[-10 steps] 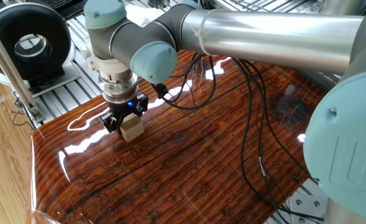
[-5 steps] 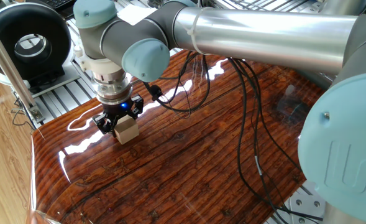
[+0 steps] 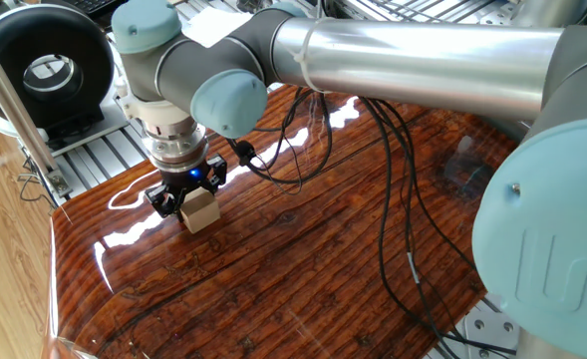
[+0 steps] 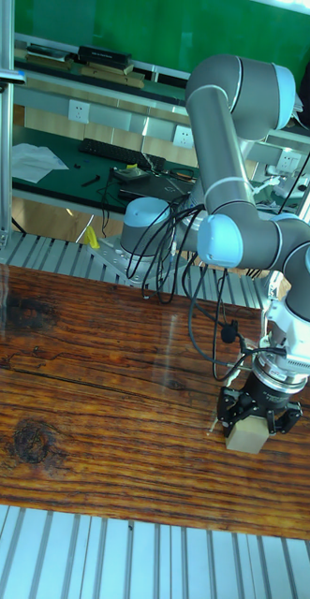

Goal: Hold a small block with the gripper and sweep it from left to right on the table

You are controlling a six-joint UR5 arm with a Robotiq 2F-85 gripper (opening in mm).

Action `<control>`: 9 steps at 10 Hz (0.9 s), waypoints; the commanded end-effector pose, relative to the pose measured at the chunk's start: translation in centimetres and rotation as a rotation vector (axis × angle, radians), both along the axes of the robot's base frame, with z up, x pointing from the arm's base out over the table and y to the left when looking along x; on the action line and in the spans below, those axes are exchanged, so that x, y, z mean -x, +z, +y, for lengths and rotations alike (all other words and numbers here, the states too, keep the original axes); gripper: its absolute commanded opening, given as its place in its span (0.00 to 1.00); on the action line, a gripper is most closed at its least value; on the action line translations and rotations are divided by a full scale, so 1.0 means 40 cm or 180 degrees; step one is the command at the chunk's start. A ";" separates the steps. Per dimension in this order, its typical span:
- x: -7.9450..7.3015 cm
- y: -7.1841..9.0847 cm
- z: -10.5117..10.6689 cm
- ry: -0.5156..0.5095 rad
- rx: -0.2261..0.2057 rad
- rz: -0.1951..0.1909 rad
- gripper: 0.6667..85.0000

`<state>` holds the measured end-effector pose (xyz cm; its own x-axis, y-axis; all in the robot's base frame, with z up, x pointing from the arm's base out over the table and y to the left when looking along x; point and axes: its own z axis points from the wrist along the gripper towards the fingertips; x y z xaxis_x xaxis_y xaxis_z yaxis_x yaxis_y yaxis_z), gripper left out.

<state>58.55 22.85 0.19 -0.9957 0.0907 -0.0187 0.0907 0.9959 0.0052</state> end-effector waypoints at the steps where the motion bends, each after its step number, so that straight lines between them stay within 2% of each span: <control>1: 0.007 0.025 0.008 -0.0040 -0.0085 0.0055 0.00; 3: 0.010 0.029 0.010 -0.0048 -0.0124 0.0099 0.00; 5: 0.004 0.003 0.018 -0.0074 -0.0066 0.0045 0.00; 9: 0.012 0.002 0.039 -0.0108 -0.0086 0.0061 0.00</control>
